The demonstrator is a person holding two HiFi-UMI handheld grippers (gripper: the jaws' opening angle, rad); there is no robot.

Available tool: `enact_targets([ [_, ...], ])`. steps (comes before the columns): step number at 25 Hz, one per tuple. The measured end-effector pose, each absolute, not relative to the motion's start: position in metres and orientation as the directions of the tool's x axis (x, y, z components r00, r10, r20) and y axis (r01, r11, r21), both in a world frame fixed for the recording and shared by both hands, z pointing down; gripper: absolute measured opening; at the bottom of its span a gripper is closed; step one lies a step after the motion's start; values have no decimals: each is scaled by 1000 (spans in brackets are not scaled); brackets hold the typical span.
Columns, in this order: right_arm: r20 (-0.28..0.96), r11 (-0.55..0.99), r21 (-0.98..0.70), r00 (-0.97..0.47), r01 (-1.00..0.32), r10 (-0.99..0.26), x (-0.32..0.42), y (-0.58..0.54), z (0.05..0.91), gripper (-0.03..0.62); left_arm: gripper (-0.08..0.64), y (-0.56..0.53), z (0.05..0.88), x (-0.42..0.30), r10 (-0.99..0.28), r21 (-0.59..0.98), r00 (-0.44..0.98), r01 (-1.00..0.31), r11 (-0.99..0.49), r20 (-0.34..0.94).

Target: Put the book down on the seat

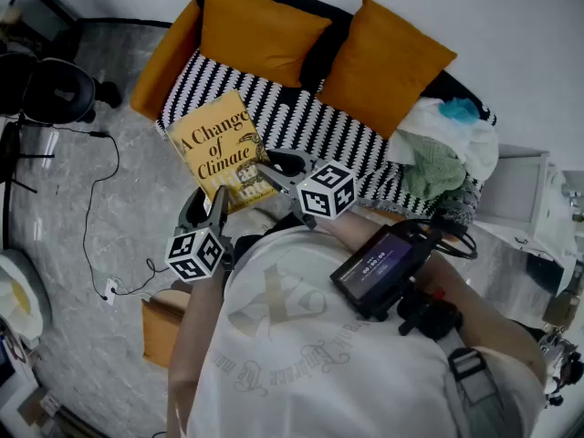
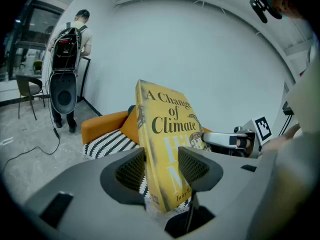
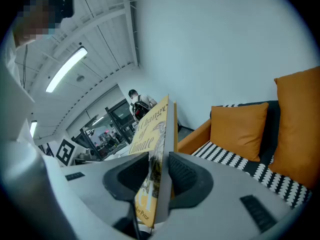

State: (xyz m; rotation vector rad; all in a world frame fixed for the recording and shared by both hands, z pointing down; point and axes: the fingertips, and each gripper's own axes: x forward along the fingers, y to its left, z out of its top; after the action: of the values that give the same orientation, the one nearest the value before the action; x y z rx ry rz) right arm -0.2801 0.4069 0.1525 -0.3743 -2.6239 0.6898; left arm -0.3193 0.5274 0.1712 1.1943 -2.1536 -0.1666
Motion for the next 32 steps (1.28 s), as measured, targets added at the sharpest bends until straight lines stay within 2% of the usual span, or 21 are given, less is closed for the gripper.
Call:
enact_targets([
  [5, 303, 828, -539, -882, 154, 362, -268, 408, 160, 135, 224, 529, 180, -308, -793, 424, -351, -699, 576, 497],
  [9, 286, 822, -547, -889, 156, 359, -220, 383, 146, 132, 224, 505, 171, -258, -794, 432, -336, -698, 571, 506],
  [15, 274, 819, -559, -905, 125, 325, -182, 362, 145, 130, 224, 481, 168, -228, -807, 423, -296, -731, 536, 512],
  [32, 273, 823, -567, -950, -31, 152, -91, 315, 151, 127, 221, 420, 170, -164, -842, 410, -105, -837, 362, 528],
])
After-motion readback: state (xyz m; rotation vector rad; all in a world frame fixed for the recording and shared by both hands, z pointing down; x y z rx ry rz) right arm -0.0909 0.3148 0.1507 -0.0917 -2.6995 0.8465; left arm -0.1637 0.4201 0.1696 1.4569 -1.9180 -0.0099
